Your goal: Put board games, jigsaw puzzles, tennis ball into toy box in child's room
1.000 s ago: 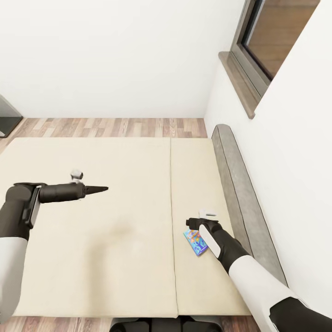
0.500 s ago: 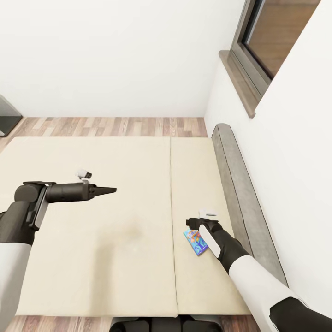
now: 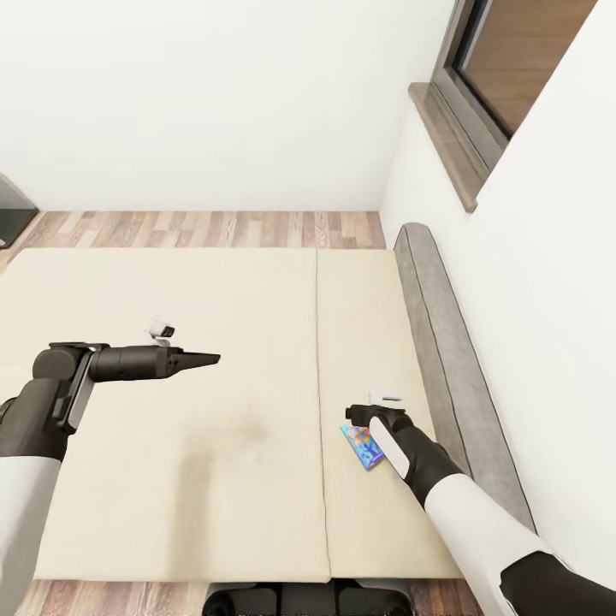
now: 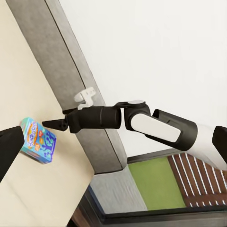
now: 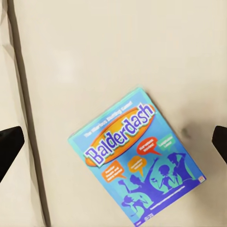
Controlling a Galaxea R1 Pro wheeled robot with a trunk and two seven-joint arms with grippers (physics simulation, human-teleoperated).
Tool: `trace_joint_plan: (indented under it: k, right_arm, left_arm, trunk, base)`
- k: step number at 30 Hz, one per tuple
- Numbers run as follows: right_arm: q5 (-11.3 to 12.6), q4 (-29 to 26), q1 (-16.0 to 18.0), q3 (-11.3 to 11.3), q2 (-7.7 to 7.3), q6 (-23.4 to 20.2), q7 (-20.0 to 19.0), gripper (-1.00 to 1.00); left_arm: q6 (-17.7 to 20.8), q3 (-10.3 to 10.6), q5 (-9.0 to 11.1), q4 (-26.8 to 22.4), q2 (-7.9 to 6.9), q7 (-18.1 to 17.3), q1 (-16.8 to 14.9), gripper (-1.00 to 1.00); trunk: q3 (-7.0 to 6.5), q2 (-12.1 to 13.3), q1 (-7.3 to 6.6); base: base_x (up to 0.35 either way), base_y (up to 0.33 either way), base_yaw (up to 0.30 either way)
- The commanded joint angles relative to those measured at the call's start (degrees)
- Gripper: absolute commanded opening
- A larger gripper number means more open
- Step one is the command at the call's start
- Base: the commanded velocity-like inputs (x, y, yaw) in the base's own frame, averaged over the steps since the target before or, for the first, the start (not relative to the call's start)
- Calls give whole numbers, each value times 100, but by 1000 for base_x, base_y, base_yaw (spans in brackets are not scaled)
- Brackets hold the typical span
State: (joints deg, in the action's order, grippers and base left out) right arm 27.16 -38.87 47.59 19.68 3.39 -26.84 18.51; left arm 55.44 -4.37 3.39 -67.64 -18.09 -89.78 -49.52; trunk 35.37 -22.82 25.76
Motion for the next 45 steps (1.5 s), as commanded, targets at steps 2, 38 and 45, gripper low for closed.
trace_joint_plan:
  k: [2, 38, 45]
  right_arm:
    - [58, -7, 2, 27, -2, -14, 57, 100]
    - [46, 2, -4, 35, -2, -5, 57, 100]
    - [44, 2, -4, 35, -1, -5, 59, 100]
  left_arm:
    - [58, 0, 6, 4, 0, -22, 4, 100]
    - [46, -13, 74, 23, 236, -22, 92, 100]
    - [46, -11, 74, 23, 238, -22, 92, 100]
  trunk:
    - [26, -10, 3]
    - [363, -10, 3]
    - [429, -10, 3]
  base:
    - [0, 0, 0]
    - [0, 0, 0]
    - [0, 0, 0]
